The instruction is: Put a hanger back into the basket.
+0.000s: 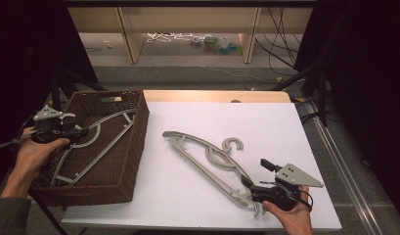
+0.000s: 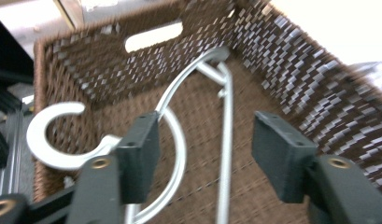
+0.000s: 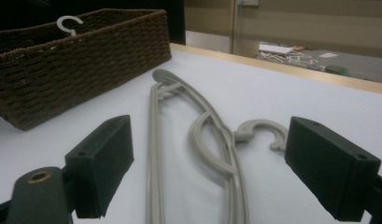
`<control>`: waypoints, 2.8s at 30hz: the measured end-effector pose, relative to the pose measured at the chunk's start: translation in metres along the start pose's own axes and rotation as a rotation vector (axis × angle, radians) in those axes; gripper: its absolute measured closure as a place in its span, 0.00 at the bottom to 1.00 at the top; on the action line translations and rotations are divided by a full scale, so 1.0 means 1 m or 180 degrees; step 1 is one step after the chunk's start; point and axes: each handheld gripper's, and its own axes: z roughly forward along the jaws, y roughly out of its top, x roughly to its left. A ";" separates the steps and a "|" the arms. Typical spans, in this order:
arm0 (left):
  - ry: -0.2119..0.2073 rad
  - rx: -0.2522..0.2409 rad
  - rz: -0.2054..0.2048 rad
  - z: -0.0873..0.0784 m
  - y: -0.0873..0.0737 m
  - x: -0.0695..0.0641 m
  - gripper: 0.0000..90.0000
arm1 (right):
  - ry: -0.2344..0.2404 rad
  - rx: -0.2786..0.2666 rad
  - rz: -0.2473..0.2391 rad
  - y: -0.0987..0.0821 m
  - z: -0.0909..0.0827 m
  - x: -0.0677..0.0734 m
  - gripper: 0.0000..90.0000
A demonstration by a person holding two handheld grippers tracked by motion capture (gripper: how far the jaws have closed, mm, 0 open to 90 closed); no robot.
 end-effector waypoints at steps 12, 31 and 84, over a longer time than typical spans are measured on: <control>-0.0474 -0.0619 -0.0166 -0.018 -0.001 -0.073 0.23 | 0.0017 -0.0013 -0.0026 0.000 0.001 -0.001 0.18; -0.1057 -0.1146 -0.0137 -0.009 -0.025 -0.163 0.22 | 0.0018 -0.0011 0.0037 -0.004 0.001 -0.007 0.18; -0.1237 -0.1221 0.0135 0.008 -0.078 -0.202 0.19 | 0.0057 0.0963 -0.0169 -0.007 0.057 -0.041 0.28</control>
